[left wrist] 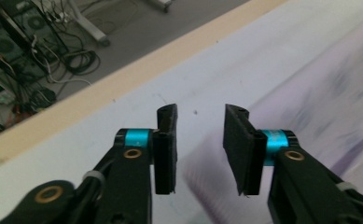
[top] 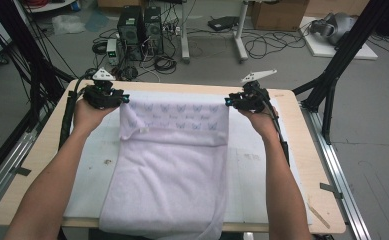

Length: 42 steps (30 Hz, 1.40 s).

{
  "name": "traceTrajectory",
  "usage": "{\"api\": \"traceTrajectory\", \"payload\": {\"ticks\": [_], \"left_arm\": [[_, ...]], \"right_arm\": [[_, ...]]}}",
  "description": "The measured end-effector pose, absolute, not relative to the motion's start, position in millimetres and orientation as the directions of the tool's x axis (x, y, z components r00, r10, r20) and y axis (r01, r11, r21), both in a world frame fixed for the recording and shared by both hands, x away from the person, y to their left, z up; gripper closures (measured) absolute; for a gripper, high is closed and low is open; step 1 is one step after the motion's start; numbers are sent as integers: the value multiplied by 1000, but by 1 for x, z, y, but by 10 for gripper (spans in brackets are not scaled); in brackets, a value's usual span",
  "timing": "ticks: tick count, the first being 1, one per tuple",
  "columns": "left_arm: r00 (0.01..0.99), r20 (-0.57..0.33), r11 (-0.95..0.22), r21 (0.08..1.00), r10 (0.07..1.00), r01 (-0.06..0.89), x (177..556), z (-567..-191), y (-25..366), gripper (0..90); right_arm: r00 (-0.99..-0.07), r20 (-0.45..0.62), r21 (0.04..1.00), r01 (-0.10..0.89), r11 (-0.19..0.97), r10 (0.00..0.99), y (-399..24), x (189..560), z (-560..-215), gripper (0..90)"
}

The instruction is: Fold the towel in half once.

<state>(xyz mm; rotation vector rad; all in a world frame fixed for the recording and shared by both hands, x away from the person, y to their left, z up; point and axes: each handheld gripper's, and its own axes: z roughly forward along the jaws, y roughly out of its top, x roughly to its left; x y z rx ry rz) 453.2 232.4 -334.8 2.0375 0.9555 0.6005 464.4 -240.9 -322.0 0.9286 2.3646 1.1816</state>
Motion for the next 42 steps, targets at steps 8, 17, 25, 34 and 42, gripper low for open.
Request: {"api": "traceTrajectory", "payload": {"ticks": [8, 17, 25, 34, 42], "left_arm": [[621, 26, -388, 800, 783, 457, 430, -375, 247, 605], [691, -32, -389, 807, 722, 444, 400, -397, 246, 605], [734, -65, -394, 809, 676, 435, 382, -409, 250, 563], [775, -99, -430, 784, 625, 447, 375, -420, 246, 475], [786, -51, -494, 753, 616, 435, 376, -426, 240, 753]], "right_arm": [[-764, 68, 794, 431, 430, 641, -243, 439, -366, 622], [-793, 81, 785, 424, 452, 603, -232, 412, -392, 580], [-809, 95, 772, 428, 470, 580, -226, 400, -407, 541], [-803, 118, 744, 460, 484, 584, -222, 397, -423, 523], [-815, 160, 721, 481, 498, 556, -223, 394, -434, 778]]}}
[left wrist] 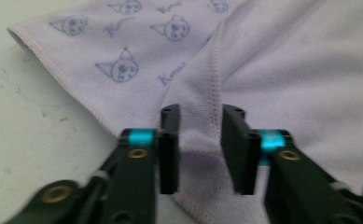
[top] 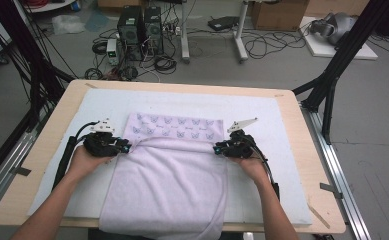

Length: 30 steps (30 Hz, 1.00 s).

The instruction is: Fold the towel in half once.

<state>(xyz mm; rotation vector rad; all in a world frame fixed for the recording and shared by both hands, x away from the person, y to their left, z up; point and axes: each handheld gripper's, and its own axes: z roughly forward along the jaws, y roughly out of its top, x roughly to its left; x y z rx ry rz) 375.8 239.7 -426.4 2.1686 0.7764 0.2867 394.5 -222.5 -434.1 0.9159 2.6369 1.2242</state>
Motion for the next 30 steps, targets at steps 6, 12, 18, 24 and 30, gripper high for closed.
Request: {"api": "traceTrajectory", "payload": {"ticks": [6, 12, 18, 24, 30], "left_arm": [[790, -24, -499, 763, 613, 411, 372, -421, 242, 896], [786, -29, -473, 785, 617, 400, 366, -413, 249, 896], [794, -43, -455, 800, 606, 391, 358, -408, 254, 877], [780, -63, -463, 774, 623, 432, 367, -423, 238, 600], [764, -38, -499, 736, 644, 458, 376, -436, 227, 599]], "right_arm": [[-828, 180, 743, 468, 479, 531, -225, 390, -428, 841], [-836, 169, 761, 447, 470, 522, -230, 383, -420, 846], [-844, 162, 779, 428, 458, 512, -234, 375, -412, 848], [-846, 156, 740, 442, 507, 510, -224, 380, -423, 838], [-833, 184, 729, 472, 496, 522, -222, 387, -432, 737]]}}
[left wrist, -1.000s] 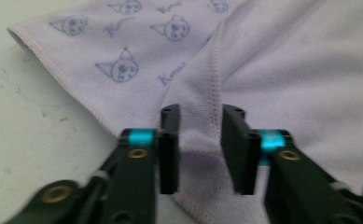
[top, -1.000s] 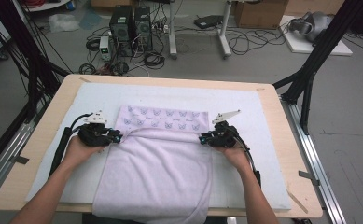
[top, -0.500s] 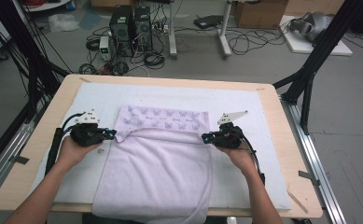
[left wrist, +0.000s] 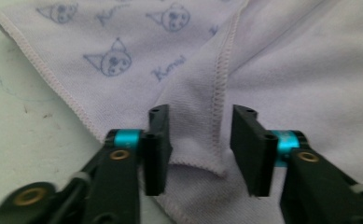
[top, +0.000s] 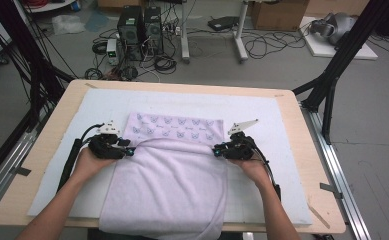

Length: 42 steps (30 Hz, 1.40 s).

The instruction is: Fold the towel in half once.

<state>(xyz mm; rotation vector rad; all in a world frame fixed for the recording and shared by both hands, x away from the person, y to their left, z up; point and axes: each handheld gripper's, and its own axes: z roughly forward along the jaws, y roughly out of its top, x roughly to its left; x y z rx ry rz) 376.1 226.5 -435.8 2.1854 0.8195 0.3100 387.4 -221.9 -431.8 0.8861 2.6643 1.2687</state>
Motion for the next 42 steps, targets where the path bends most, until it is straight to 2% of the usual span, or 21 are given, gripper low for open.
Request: {"api": "traceTrajectory", "payload": {"ticks": [2, 4, 6, 8, 13, 18, 26, 30, 31, 32, 33, 35, 40, 42], "left_arm": [[759, -15, -510, 731, 651, 452, 376, -437, 225, 744], [756, -2, -514, 731, 654, 448, 376, -436, 226, 808], [754, 5, -514, 735, 657, 443, 375, -434, 228, 835], [749, 5, -502, 745, 663, 439, 373, -429, 231, 840], [740, -12, -454, 783, 673, 425, 366, -415, 241, 840], [752, 7, -460, 794, 659, 396, 351, -400, 249, 840], [791, 56, -497, 804, 609, 326, 286, -394, 255, 840], [817, 50, -506, 806, 575, 306, 250, -398, 259, 829], [817, 47, -507, 804, 575, 311, 246, -400, 259, 793], [814, 49, -513, 798, 579, 316, 245, -401, 260, 715], [812, 48, -514, 795, 581, 322, 246, -401, 261, 667], [803, 43, -508, 794, 594, 333, 250, -402, 261, 601], [814, 27, -520, 781, 581, 346, 263, -414, 254, 607], [821, 19, -531, 772, 571, 351, 267, -422, 251, 614]], "right_arm": [[-831, 190, 716, 482, 505, 523, -220, 389, -436, 743], [-828, 190, 713, 485, 506, 527, -219, 390, -437, 771], [-835, 179, 713, 475, 517, 520, -217, 389, -437, 830], [-839, 180, 717, 470, 516, 514, -218, 388, -435, 843], [-843, 183, 758, 449, 473, 506, -226, 381, -421, 851], [-852, 184, 801, 419, 428, 491, -237, 369, -405, 852], [-901, 125, 822, 328, 465, 415, -241, 313, -391, 852], [-921, 162, 833, 320, 452, 354, -246, 277, -397, 846], [-926, 175, 832, 321, 452, 336, -246, 271, -398, 814], [-928, 183, 833, 322, 451, 325, -247, 268, -399, 727], [-927, 177, 836, 320, 447, 332, -247, 267, -399, 678], [-925, 160, 842, 310, 441, 345, -247, 269, -399, 640], [-924, 129, 821, 303, 484, 361, -234, 279, -408, 634], [-923, 148, 808, 320, 494, 356, -229, 282, -417, 630]]}}
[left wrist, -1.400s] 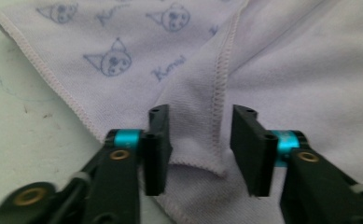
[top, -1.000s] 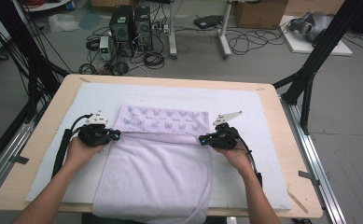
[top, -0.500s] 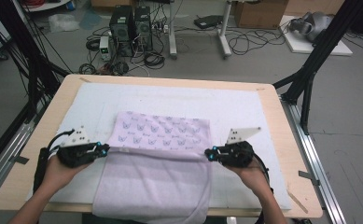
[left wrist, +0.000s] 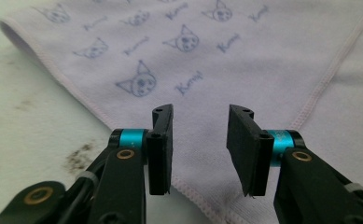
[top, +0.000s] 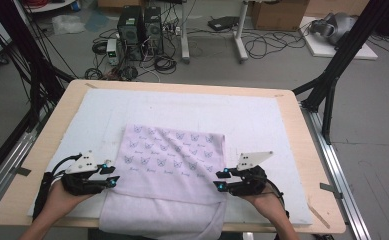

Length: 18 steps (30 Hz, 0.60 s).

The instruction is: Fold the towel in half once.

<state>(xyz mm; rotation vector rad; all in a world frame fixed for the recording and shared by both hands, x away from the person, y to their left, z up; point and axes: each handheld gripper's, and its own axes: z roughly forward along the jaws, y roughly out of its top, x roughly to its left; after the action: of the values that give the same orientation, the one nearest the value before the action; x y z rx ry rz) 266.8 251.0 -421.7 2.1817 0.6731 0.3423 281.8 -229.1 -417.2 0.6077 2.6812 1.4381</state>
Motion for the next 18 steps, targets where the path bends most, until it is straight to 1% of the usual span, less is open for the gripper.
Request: {"api": "traceTrajectory", "payload": {"ticks": [3, 5, 6, 7, 9, 10, 11, 14, 18], "left_arm": [[828, 15, -558, 746, 561, 364, 269, -433, 247, 624], [833, 10, -570, 734, 553, 369, 270, -439, 246, 652], [831, 7, -557, 745, 556, 367, 269, -441, 246, 665], [833, 4, -553, 749, 554, 364, 268, -441, 246, 700], [837, 12, -557, 751, 548, 354, 266, -441, 245, 798], [837, 19, -561, 750, 547, 350, 266, -441, 245, 847], [836, 24, -564, 749, 548, 348, 265, -440, 244, 865], [836, 22, -562, 749, 549, 350, 265, -436, 245, 878], [832, 26, -549, 763, 554, 341, 260, -427, 249, 879]], "right_arm": [[-927, 142, 778, 322, 540, 348, -221, 281, -429, 630], [-930, 132, 751, 319, 577, 343, -218, 279, -435, 633], [-931, 122, 738, 317, 596, 344, -216, 278, -438, 642], [-932, 114, 723, 316, 614, 345, -215, 277, -441, 669], [-929, 102, 734, 311, 603, 355, -215, 277, -445, 765], [-930, 110, 735, 314, 601, 351, -216, 277, -444, 853], [-931, 111, 736, 313, 600, 349, -217, 278, -443, 865], [-931, 113, 745, 311, 590, 347, -217, 278, -440, 875], [-931, 122, 784, 303, 542, 345, -223, 275, -427, 878]]}}
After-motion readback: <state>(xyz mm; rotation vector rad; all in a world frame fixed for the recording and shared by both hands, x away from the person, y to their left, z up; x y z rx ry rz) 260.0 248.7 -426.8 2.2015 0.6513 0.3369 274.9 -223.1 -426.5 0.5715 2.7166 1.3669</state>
